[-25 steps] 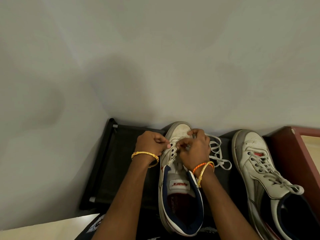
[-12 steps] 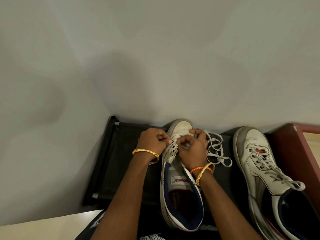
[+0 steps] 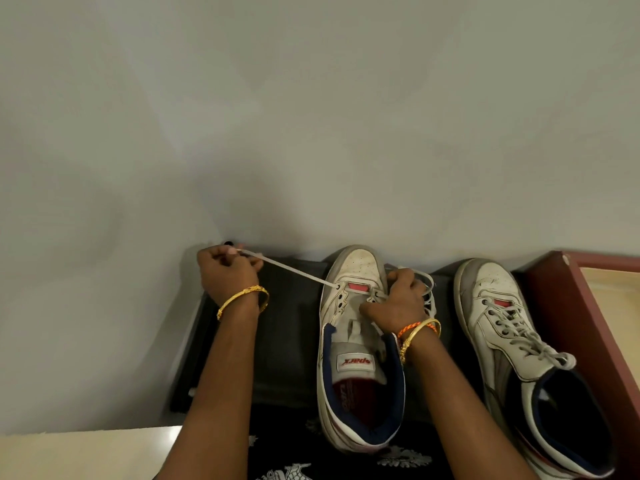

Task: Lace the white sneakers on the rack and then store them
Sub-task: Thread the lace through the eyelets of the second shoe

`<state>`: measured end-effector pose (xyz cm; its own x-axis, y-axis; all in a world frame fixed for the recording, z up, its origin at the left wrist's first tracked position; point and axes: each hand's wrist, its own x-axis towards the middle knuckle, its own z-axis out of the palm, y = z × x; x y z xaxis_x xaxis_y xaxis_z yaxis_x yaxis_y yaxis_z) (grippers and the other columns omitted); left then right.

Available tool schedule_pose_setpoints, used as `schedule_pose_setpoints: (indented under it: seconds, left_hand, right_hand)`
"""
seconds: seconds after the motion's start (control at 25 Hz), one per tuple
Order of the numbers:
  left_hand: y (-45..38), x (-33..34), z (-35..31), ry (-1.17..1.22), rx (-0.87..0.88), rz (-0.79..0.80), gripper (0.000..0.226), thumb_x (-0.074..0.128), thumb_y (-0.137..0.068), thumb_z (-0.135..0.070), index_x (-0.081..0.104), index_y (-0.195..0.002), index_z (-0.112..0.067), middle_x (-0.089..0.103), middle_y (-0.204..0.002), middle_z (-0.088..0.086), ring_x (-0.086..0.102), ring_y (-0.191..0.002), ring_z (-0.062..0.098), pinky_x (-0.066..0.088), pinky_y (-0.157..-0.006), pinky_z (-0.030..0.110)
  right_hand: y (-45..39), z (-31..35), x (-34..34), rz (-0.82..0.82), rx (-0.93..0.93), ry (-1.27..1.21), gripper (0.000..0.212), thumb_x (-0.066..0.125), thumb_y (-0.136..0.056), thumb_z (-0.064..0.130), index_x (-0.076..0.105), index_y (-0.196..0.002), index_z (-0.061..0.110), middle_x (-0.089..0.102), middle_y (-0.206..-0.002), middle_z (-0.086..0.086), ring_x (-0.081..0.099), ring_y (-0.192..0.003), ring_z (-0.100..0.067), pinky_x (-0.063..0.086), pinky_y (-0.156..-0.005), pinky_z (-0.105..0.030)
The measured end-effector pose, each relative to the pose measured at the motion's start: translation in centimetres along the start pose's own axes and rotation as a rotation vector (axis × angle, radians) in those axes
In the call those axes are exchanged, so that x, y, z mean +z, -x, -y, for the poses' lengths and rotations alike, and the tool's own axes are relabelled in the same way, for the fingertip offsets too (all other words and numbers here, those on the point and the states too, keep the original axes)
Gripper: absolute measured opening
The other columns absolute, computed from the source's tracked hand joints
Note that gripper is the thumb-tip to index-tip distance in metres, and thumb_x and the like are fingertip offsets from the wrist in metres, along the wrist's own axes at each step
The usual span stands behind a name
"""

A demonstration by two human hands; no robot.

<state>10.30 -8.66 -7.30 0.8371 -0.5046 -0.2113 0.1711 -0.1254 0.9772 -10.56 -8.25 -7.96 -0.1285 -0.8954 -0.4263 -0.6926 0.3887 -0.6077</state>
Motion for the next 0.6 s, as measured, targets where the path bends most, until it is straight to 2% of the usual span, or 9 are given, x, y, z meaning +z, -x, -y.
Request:
schedule_pose_setpoints:
  seconds: [0.04, 0.12, 0.16, 0.2, 0.24, 0.32, 0.4, 0.52, 0.6]
  left_hand:
    - [0.1, 0.1, 0.3, -0.126, 0.098, 0.064, 0.018, 0.046, -0.092, 0.001, 0.047, -0.104, -0.012, 0.057, -0.113, 0.017, 0.063, -0.08, 0.022, 0.053, -0.072, 0.027]
    - [1.2, 0.5, 1.4, -0.587, 0.34, 0.402, 0.047, 0.059, -0.087, -0.005, 0.045, -0.131, -0.016, 0.043, -0.131, 0.011, 0.049, -0.114, 0.025, 0.039, -0.098, 0.032]
    - [2.3, 0.8, 1.7, -0.855, 0.454, 0.586, 0.053, 0.065, -0.085, -0.014, 0.047, -0.134, -0.023, 0.037, -0.137, 0.008, 0.036, -0.127, 0.025, 0.031, -0.107, 0.039]
    - [3.3, 1.0, 1.9, -1.049, 0.54, 0.718, 0.047, 0.067, -0.085, -0.023, 0.053, -0.13, -0.029, 0.036, -0.14, 0.004, 0.026, -0.134, 0.025, 0.024, -0.11, 0.045]
    - [4.2, 1.4, 2.0, -1.126, 0.563, 0.791, 0.037, 0.068, -0.084, -0.029, 0.061, -0.12, -0.03, 0.038, -0.14, 0.001, 0.022, -0.136, 0.024, 0.02, -0.11, 0.047]
    - [5.1, 1.9, 2.1, -1.074, 0.519, 0.799, 0.021, 0.072, -0.08, -0.028, 0.07, -0.1, -0.023, 0.047, -0.13, 0.0, 0.029, -0.13, 0.021, 0.019, -0.105, 0.044]
    - [5.3, 2.2, 2.3, -1.015, 0.501, 0.747, 0.013, 0.074, -0.078, -0.025, 0.071, -0.088, -0.018, 0.051, -0.12, -0.001, 0.039, -0.12, 0.018, 0.023, -0.099, 0.041]
    - [5.3, 1.7, 2.4, -0.927, 0.421, 0.614, 0.009, 0.075, -0.077, -0.025, 0.069, -0.081, -0.019, 0.047, -0.109, -0.004, 0.045, -0.105, 0.013, 0.025, -0.092, 0.037]
    - [4.9, 1.3, 2.5, -0.834, 0.376, 0.491, 0.009, 0.075, -0.077, -0.021, 0.07, -0.08, -0.014, 0.045, -0.106, -0.001, 0.045, -0.093, 0.012, 0.03, -0.091, 0.034]
  right_hand:
    - [0.2, 0.1, -0.6, 0.028, 0.027, -0.001, 0.075, 0.078, -0.07, 0.03, 0.033, -0.128, 0.014, 0.029, -0.134, -0.014, 0.041, -0.121, -0.033, 0.04, -0.103, -0.045]
    - [0.9, 0.3, -1.9, 0.137, 0.081, 0.021, 0.07, 0.074, -0.074, 0.033, 0.037, -0.13, 0.012, 0.035, -0.134, -0.014, 0.047, -0.118, -0.032, 0.045, -0.098, -0.042]
    - [1.4, 0.5, -2.3, 0.199, 0.094, 0.03, 0.064, 0.071, -0.077, 0.033, 0.041, -0.129, 0.01, 0.042, -0.131, -0.014, 0.05, -0.114, -0.03, 0.048, -0.093, -0.039]
    - [2.0, 0.6, -2.5, 0.242, 0.091, 0.043, 0.055, 0.067, -0.081, 0.031, 0.045, -0.126, 0.009, 0.048, -0.127, -0.014, 0.053, -0.11, -0.028, 0.049, -0.088, -0.035]
    - [2.7, 0.8, -2.5, 0.241, 0.066, 0.072, 0.046, 0.063, -0.084, 0.029, 0.048, -0.122, 0.008, 0.053, -0.123, -0.013, 0.055, -0.108, -0.027, 0.048, -0.085, -0.034]
    - [3.9, 0.9, -1.6, 0.151, 0.005, 0.152, 0.037, 0.055, -0.088, 0.03, 0.052, -0.118, 0.008, 0.055, -0.12, -0.014, 0.055, -0.108, -0.029, 0.047, -0.087, -0.035]
    - [4.7, 0.8, -0.8, 0.049, -0.004, 0.179, 0.036, 0.052, -0.089, 0.033, 0.054, -0.116, 0.009, 0.057, -0.119, -0.014, 0.055, -0.108, -0.031, 0.048, -0.09, -0.039]
    - [5.2, 0.5, -0.7, -0.05, 0.01, 0.17, 0.032, 0.055, -0.086, 0.026, 0.056, -0.114, 0.009, 0.056, -0.117, -0.015, 0.056, -0.107, -0.032, 0.049, -0.088, -0.039]
    - [5.3, 0.2, -1.0, -0.107, 0.034, 0.135, 0.033, 0.057, -0.087, 0.024, 0.056, -0.114, 0.007, 0.052, -0.121, -0.017, 0.055, -0.109, -0.034, 0.047, -0.086, -0.038]
